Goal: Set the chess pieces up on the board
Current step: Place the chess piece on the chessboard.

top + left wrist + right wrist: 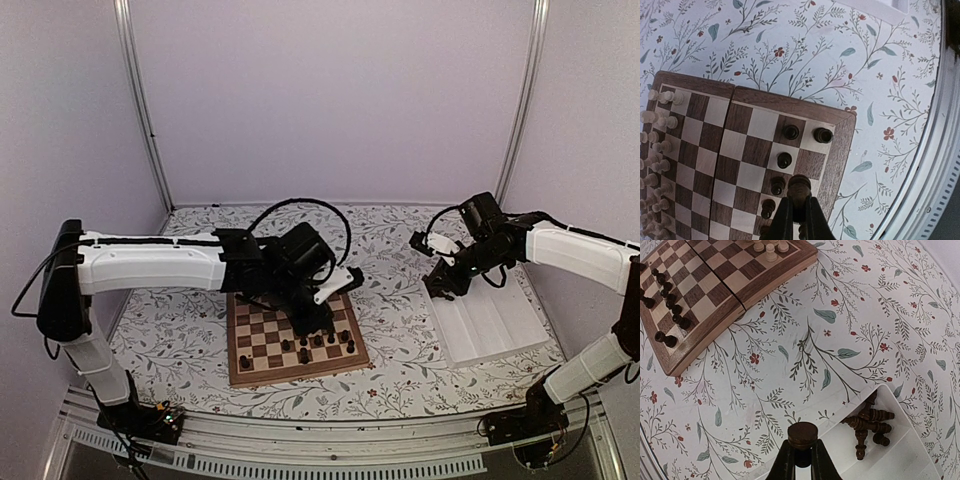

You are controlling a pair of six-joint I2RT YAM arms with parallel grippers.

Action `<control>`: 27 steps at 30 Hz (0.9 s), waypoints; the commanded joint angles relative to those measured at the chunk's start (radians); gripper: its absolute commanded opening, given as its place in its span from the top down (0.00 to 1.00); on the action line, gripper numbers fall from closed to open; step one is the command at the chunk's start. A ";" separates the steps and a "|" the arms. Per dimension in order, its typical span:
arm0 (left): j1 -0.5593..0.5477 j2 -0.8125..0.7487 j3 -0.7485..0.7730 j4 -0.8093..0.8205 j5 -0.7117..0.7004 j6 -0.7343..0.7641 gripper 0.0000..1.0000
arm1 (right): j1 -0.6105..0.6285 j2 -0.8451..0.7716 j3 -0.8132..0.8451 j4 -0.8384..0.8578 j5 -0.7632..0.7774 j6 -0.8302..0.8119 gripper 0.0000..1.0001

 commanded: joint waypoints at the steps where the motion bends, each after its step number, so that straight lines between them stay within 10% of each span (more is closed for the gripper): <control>1: -0.032 0.056 0.014 -0.027 -0.034 0.031 1.00 | -0.004 -0.006 -0.001 0.011 -0.017 0.011 1.00; 27: -0.058 0.178 0.054 0.012 -0.005 0.059 0.98 | -0.004 0.023 0.006 0.001 -0.027 0.007 1.00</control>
